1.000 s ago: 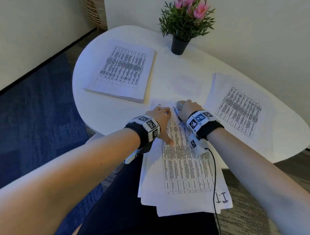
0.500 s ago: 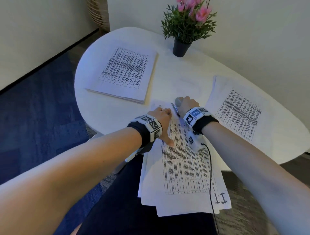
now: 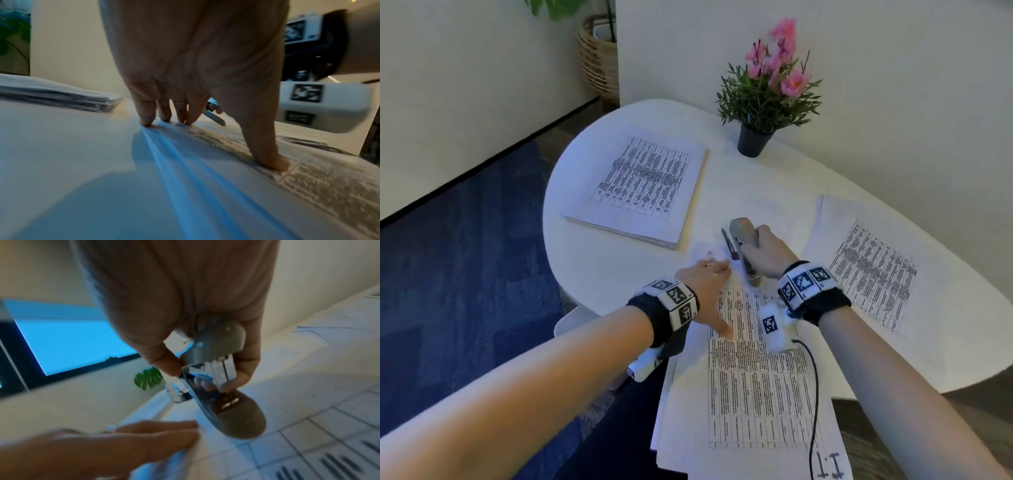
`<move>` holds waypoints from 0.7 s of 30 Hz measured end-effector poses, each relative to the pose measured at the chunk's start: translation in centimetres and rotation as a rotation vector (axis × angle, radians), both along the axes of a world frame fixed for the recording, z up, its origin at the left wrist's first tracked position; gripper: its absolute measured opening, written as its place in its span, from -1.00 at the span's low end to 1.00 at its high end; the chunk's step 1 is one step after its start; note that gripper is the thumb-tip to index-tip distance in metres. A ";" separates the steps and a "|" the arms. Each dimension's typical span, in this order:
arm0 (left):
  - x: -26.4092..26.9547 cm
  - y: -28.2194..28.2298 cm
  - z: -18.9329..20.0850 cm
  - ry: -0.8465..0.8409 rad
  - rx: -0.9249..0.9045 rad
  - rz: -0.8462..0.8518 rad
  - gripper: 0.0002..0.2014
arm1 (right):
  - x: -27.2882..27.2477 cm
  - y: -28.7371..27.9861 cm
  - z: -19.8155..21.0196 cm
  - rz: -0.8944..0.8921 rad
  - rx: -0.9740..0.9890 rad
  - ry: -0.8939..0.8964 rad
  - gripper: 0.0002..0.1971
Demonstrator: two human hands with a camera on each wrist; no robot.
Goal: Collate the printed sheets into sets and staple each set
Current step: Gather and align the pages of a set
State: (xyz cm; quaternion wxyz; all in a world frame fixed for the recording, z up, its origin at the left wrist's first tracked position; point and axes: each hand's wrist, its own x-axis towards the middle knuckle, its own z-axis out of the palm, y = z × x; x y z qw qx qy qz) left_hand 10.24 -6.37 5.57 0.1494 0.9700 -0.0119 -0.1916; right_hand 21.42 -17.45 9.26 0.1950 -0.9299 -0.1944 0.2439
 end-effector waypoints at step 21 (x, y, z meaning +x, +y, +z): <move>-2.2 0.0 -0.3 0.077 -0.951 0.569 -0.80 | -6.9 -6.4 0.7 0.260 0.128 -0.020 -0.46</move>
